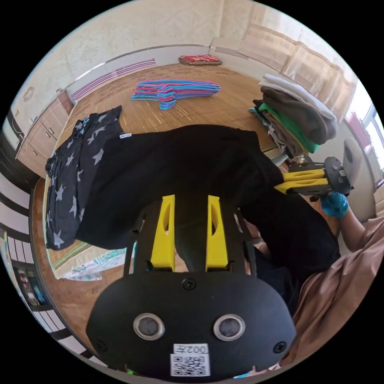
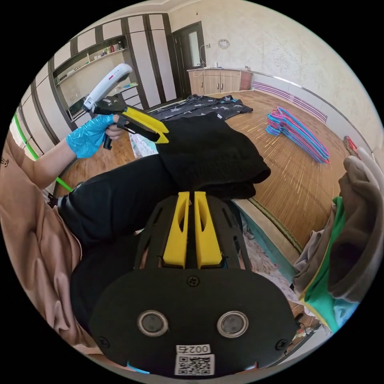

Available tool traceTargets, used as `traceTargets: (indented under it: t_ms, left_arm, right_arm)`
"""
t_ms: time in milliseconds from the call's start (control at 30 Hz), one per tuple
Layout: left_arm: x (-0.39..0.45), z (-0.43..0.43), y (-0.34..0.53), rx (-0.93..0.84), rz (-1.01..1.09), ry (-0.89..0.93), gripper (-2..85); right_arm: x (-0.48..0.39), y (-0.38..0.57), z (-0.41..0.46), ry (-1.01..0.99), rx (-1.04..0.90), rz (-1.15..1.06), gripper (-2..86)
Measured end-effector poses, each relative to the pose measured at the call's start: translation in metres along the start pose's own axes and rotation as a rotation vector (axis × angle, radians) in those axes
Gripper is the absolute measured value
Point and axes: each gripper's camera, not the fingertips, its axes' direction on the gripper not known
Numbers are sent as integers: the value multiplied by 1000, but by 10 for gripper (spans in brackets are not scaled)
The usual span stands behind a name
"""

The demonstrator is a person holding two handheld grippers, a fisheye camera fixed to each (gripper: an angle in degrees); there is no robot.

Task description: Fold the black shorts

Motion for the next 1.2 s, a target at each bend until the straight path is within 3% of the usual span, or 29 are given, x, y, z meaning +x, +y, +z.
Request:
traceTargets:
  t_ms: [267, 767, 1000, 1200]
  left_arm:
    - [-45, 9, 51, -14, -150, -142, 88]
    - [-66, 41, 105, -63, -23, -116, -5]
    - [-82, 31, 137, -3, -81, -193, 79]
    - [-94, 45, 159, -35, -88, -239, 102]
  right_arm:
    - [10, -5, -2, -55, -44, 59, -6]
    - [-20, -49, -18, 46, -136, 7, -3]
    - [-64, -99, -30, 44, -17, -107, 70]
    - [-116, -155, 21, 57, -105, -312, 108]
